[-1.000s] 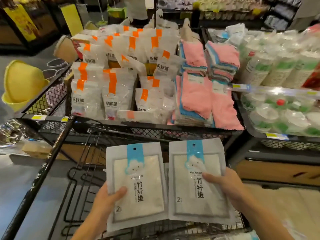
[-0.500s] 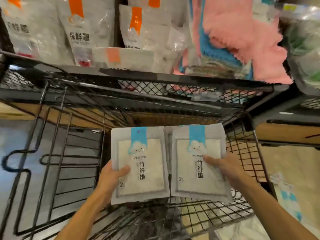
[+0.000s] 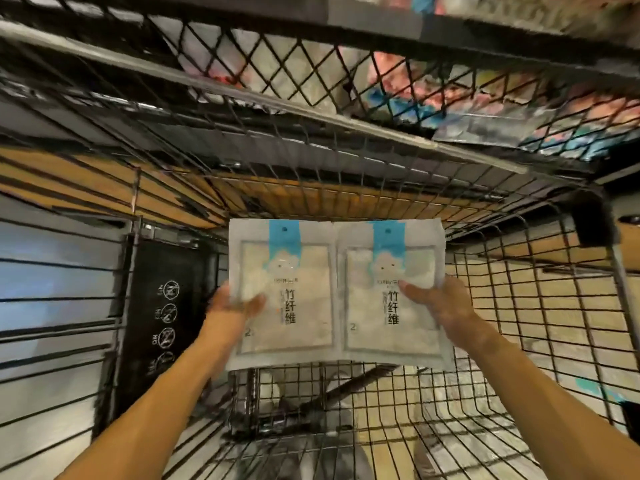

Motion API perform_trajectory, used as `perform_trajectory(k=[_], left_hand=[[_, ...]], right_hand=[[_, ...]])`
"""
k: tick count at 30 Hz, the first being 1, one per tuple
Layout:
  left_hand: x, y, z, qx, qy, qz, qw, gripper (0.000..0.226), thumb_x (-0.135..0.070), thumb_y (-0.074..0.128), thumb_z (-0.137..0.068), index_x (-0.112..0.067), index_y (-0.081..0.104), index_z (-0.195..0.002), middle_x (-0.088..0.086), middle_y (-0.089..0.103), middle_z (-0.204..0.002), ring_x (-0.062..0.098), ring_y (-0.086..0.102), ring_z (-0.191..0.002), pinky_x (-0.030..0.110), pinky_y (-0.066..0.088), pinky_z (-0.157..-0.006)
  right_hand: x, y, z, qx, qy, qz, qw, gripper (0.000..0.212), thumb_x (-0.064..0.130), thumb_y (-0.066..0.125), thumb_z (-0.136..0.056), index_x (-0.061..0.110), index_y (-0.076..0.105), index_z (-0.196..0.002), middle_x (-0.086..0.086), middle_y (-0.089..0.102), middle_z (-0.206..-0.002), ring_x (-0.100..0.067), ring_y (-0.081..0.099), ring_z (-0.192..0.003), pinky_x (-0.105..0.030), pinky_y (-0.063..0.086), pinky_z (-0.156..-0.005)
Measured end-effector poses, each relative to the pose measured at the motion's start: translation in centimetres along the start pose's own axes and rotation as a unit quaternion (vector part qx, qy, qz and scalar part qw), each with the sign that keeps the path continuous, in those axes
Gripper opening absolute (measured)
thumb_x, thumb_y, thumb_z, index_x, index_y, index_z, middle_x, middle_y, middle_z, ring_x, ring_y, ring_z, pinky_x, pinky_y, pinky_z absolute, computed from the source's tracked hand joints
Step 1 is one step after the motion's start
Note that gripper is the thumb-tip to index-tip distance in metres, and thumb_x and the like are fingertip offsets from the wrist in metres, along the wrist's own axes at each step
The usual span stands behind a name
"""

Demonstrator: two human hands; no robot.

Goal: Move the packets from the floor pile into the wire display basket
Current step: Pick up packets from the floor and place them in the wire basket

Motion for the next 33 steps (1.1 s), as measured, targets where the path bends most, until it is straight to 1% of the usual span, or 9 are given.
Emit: perform_trajectory(k=[4, 6, 8, 10, 13, 16, 22, 26, 33], left_hand=[[-0.4, 1.2, -1.5, -0.074, 0.036, -0.099, 0.992, 0.044, -0.009, 0.074, -0.091, -0.004, 0.054, -0.130, 0.014, 0.069, -0.111, 0.037, 0.067, -0.103, 0.034, 0.057, -0.074], [-0.9, 1.8, -1.3, -0.108, 0.064, -0.157, 0.980, 0.060, -0.008, 0.071, -0.093, -0.007, 0.042, -0.146, 0.014, 0.064, -0.124, 0.035, 0.062, -0.114, 0.034, 0.049, -0.084], [-1.3, 2.5, -0.5, -0.121, 0.069, -0.221, 0.965, 0.075, -0.010, 0.063, -0.098, -0.017, 0.022, -0.160, 0.008, 0.054, -0.137, 0.029, 0.056, -0.122, 0.035, 0.045, -0.095], [-1.4, 3.2, -0.1, -0.129, 0.099, -0.337, 0.927, 0.082, -0.017, 0.056, -0.102, -0.028, 0.003, -0.164, 0.013, 0.039, -0.148, 0.033, 0.048, -0.129, 0.047, 0.041, -0.109], [-1.1, 3.9, 0.1, -0.127, 0.118, -0.523, 0.834, 0.069, -0.030, 0.044, -0.106, -0.028, 0.008, -0.164, 0.020, 0.019, -0.154, 0.036, 0.029, -0.139, 0.049, 0.031, -0.118], [-2.3, 4.5, 0.9, -0.106, 0.117, -0.548, 0.821, 0.061, -0.034, 0.040, -0.106, -0.024, 0.017, -0.161, 0.014, 0.001, -0.167, 0.035, 0.009, -0.153, 0.049, 0.022, -0.123], [-8.4, 5.2, 5.7, -0.111, 0.233, -0.587, 0.767, 0.063, -0.046, 0.035, -0.099, -0.019, 0.042, -0.154, 0.017, 0.041, -0.157, 0.036, 0.046, -0.139, 0.051, 0.041, -0.112], [-15.2, 6.0, 11.4, -0.124, 0.285, -0.605, 0.733, 0.060, -0.048, 0.039, -0.104, -0.022, 0.035, -0.158, 0.013, 0.038, -0.160, 0.030, 0.043, -0.142, 0.046, 0.040, -0.113], [-26.9, 6.4, 23.2, -0.169, 0.369, -0.583, 0.704, 0.062, -0.051, 0.039, -0.104, -0.024, 0.034, -0.159, 0.007, 0.037, -0.162, 0.025, 0.036, -0.148, 0.042, 0.030, -0.121]], right_hand=[[-0.2, 0.9, -1.4, -0.087, -0.038, 0.098, 0.991, 0.039, 0.022, 0.083, -0.085, 0.012, 0.069, -0.120, -0.001, 0.077, -0.101, -0.017, 0.075, -0.086, -0.041, 0.064, -0.076], [0.2, 1.5, -1.1, -0.126, -0.061, 0.132, 0.981, 0.037, 0.026, 0.083, -0.085, 0.017, 0.061, -0.113, 0.013, 0.068, -0.092, 0.000, 0.066, -0.075, -0.024, 0.059, -0.064], [-0.1, 1.6, -0.8, -0.155, -0.068, 0.125, 0.978, 0.042, 0.021, 0.083, -0.085, 0.021, 0.049, -0.110, 0.024, 0.056, -0.090, 0.010, 0.055, -0.075, -0.018, 0.053, -0.070], [-0.4, 1.8, -0.4, -0.180, -0.066, 0.130, 0.973, 0.049, 0.023, 0.084, -0.084, 0.021, 0.045, -0.115, 0.022, 0.059, -0.099, 0.002, 0.062, -0.085, -0.030, 0.058, -0.084], [0.1, 2.1, 0.2, -0.216, -0.069, 0.242, 0.944, 0.070, 0.042, 0.086, -0.079, 0.015, 0.044, -0.129, -0.002, 0.061, -0.123, -0.024, 0.063, -0.112, -0.044, 0.057, -0.094], [1.3, 1.8, 1.0, -0.223, -0.081, 0.367, 0.899, 0.094, 0.061, 0.077, -0.080, 0.011, 0.035, -0.146, -0.013, 0.047, -0.139, -0.031, 0.047, -0.129, -0.046, 0.041, -0.110], [5.7, -0.5, 5.7, -0.158, -0.164, 0.430, 0.874, 0.092, 0.083, 0.023, -0.087, 0.024, 0.030, -0.157, -0.008, 0.030, -0.165, -0.032, 0.034, -0.148, -0.051, 0.030, -0.120], [10.7, -3.4, 10.8, -0.177, -0.210, 0.416, 0.867, 0.069, 0.065, 0.049, -0.096, 0.023, 0.046, -0.151, -0.004, 0.039, -0.162, -0.026, 0.038, -0.146, -0.045, 0.031, -0.120], [20.1, -9.8, 21.7, -0.204, -0.269, 0.383, 0.860, 0.073, 0.067, 0.051, -0.096, 0.026, 0.043, -0.156, -0.002, 0.037, -0.164, -0.021, 0.034, -0.151, -0.036, 0.032, -0.119]])
Point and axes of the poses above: each hand's wrist, its own z-axis away from the middle knuckle, its own y-axis out of the palm, x = y × z, the point moved 5 cm from there along -z, towards the middle knuckle
